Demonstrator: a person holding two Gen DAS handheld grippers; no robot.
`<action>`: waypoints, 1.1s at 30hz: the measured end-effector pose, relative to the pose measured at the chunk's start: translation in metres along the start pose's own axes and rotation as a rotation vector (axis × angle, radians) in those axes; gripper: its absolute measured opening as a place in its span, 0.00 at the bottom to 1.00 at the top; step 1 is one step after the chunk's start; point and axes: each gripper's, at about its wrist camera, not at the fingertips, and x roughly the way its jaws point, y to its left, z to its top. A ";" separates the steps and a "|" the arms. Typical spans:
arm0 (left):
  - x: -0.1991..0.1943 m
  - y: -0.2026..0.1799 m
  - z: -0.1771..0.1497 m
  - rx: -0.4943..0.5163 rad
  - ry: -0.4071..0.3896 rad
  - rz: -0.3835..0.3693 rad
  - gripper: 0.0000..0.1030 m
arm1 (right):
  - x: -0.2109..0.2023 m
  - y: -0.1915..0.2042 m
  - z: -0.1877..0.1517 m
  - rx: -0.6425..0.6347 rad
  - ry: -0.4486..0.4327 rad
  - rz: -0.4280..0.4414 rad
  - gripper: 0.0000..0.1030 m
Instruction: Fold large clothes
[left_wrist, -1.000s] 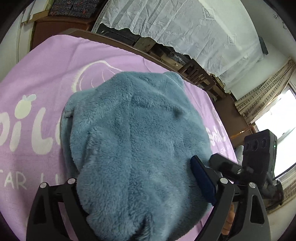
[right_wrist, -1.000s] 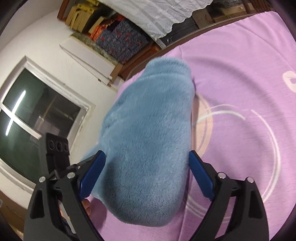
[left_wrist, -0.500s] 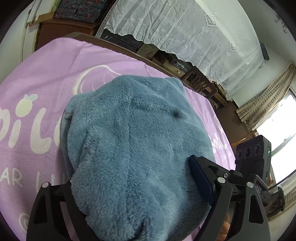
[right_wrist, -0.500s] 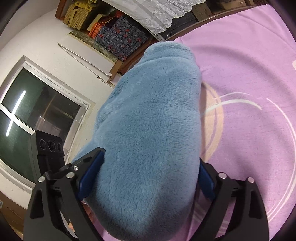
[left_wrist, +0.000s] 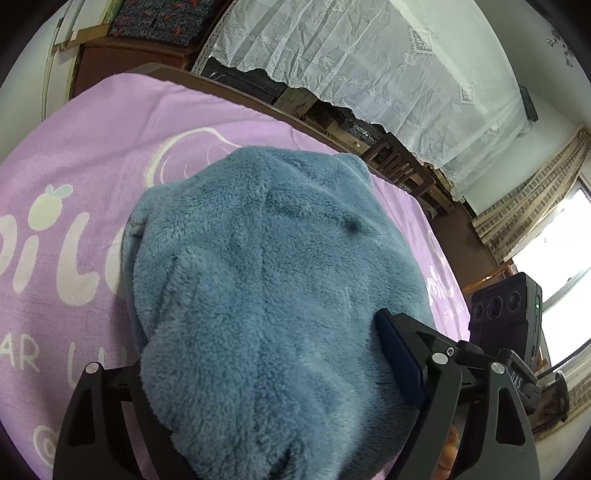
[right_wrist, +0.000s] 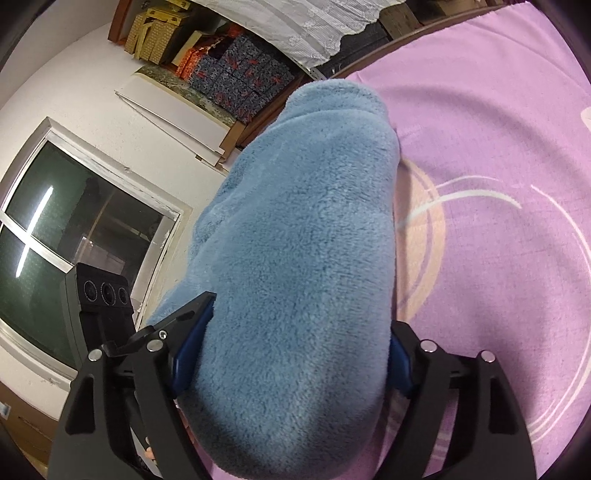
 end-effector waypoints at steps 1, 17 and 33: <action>-0.001 -0.001 0.000 0.005 -0.004 0.000 0.83 | -0.001 0.000 -0.001 0.007 -0.001 0.007 0.73; -0.028 -0.021 -0.001 0.026 -0.068 -0.111 0.77 | -0.031 0.018 0.000 0.002 -0.045 0.100 0.63; -0.075 -0.058 -0.005 0.071 -0.153 -0.134 0.76 | -0.064 0.043 0.005 -0.013 -0.075 0.198 0.63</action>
